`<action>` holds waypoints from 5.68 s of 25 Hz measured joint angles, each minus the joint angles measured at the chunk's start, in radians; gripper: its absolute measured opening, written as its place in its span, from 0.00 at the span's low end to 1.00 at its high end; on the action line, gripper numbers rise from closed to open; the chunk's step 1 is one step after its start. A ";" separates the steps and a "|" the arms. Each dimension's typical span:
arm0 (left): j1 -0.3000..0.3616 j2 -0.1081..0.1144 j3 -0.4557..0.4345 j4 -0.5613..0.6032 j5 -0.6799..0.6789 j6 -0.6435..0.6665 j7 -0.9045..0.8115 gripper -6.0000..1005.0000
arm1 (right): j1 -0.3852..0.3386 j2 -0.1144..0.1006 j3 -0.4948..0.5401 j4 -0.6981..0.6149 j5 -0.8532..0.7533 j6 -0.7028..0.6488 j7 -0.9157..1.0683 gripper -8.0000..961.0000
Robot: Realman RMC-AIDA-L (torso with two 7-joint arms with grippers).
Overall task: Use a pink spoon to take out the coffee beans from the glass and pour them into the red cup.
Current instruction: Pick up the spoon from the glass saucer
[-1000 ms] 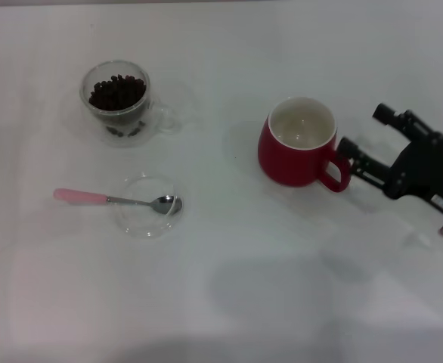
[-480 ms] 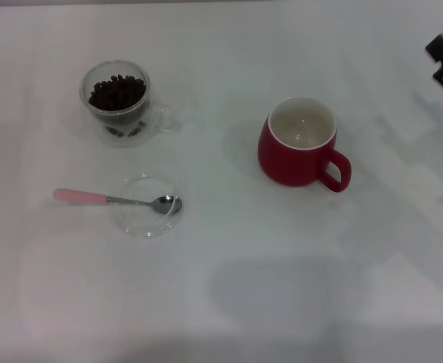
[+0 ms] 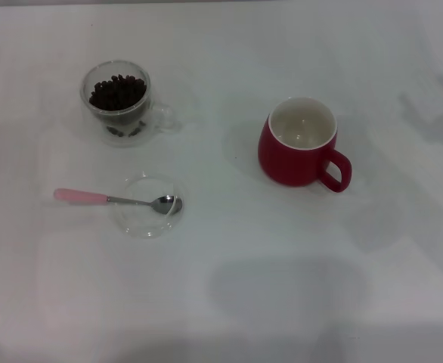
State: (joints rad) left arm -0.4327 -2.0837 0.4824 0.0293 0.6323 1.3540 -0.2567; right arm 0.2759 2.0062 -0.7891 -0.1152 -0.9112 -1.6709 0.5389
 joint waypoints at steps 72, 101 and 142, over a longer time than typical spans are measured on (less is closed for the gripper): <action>0.127 -0.024 0.047 -0.476 0.401 0.126 -0.881 0.87 | -0.038 -0.003 0.074 -0.297 0.037 0.197 -0.027 0.91; 0.078 -0.024 -0.041 -0.566 0.573 0.032 -0.734 0.87 | -0.061 0.000 0.075 -0.289 0.012 0.180 -0.027 0.91; 0.104 -0.024 -0.047 -0.580 0.595 0.054 -0.690 0.47 | -0.069 0.002 0.076 -0.287 0.012 0.173 -0.032 0.91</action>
State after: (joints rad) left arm -0.3291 -2.1077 0.4358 -0.5507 1.2271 1.4079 -0.9464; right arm 0.2070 2.0079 -0.7128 -0.4018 -0.8989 -1.4981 0.5065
